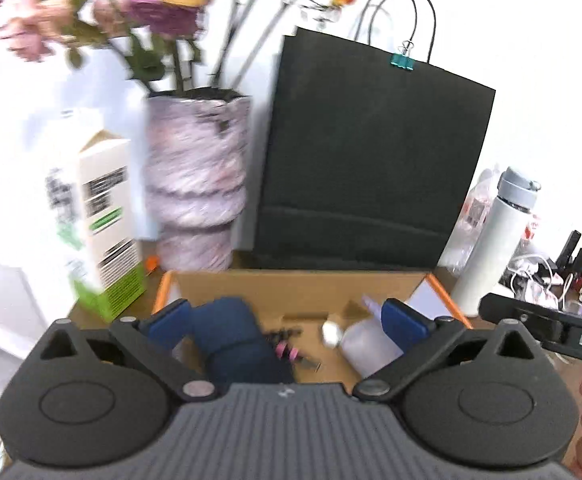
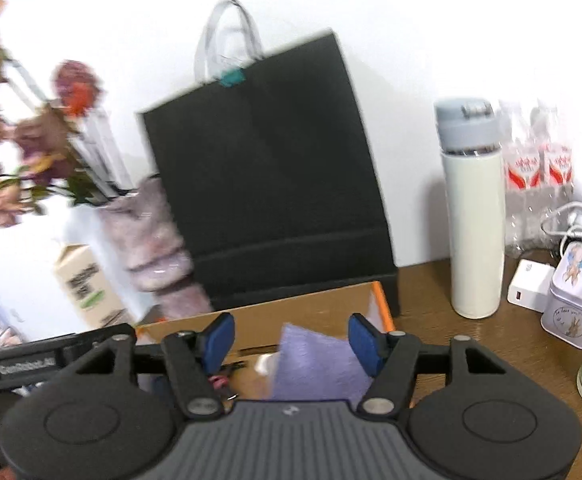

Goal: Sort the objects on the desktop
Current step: 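Move both open tools back toward the table, then grasp the clear plastic bag with left tool while right tool grasps the red ornament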

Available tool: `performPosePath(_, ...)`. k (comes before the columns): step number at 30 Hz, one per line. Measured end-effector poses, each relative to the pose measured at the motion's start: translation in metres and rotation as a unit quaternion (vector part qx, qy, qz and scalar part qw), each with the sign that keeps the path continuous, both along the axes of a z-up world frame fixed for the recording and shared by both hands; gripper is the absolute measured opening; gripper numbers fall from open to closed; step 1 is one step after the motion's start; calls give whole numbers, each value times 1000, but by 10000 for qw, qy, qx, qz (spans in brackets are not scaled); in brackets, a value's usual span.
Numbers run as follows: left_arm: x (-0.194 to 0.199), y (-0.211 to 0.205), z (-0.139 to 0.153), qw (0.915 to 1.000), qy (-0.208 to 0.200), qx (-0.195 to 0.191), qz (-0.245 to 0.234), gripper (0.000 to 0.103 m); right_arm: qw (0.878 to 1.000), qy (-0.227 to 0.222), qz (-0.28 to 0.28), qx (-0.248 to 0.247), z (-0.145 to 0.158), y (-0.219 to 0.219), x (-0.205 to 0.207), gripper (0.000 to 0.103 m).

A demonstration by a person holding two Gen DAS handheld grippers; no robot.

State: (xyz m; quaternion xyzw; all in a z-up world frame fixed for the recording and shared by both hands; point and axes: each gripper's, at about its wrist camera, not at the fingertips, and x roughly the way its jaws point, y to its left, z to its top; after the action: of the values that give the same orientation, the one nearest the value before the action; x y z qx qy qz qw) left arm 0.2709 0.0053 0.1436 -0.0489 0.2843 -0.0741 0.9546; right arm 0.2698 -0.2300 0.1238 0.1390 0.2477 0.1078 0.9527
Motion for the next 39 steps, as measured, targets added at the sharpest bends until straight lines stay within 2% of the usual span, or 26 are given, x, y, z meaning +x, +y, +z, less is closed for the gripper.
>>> performPosePath(4,-35,14,-7,9985,157,360,379,103,9988,16,138,-477,7,9,-39,68)
performPosePath(7,-68,19,-17,9967,293,525,544,103,9982,77,104,-579,3,10,-72,73)
performPosePath(9,-94,20,-25,9971,320,482,496,103,9971,71,114,-746,-3,15,-95,76)
performPosePath(13,-155,21,-51,9974,462,306,465,103,9897,-151,47,-1421,-28,30,-152,77)
performPosePath(17,-212,31,-75,9951,807,-233,521,103,9834,-211,256,-1784,-54,42,-210,76)
performPosePath(19,-240,31,-84,9949,838,-333,449,103,9816,-245,390,-1852,-64,46,-242,77)
performPosePath(21,-263,27,-91,9955,818,-78,477,103,9832,-290,498,-1734,-75,46,-269,77)
performPosePath(23,-280,24,-96,9949,768,196,627,103,9859,-146,497,-1589,-85,46,-285,76)
performPosePath(27,-286,25,-98,9947,768,323,608,103,9868,-81,291,-1589,-95,45,-307,76)
performPosePath(34,-271,23,-95,9958,739,290,459,103,9886,-83,41,-1503,-92,32,-304,75)
performPosePath(37,-256,28,-88,9964,696,181,458,103,9861,-309,317,-1603,-87,42,-292,76)
performPosePath(39,-242,35,-81,9968,661,78,438,103,9815,-512,737,-1693,-85,53,-275,75)
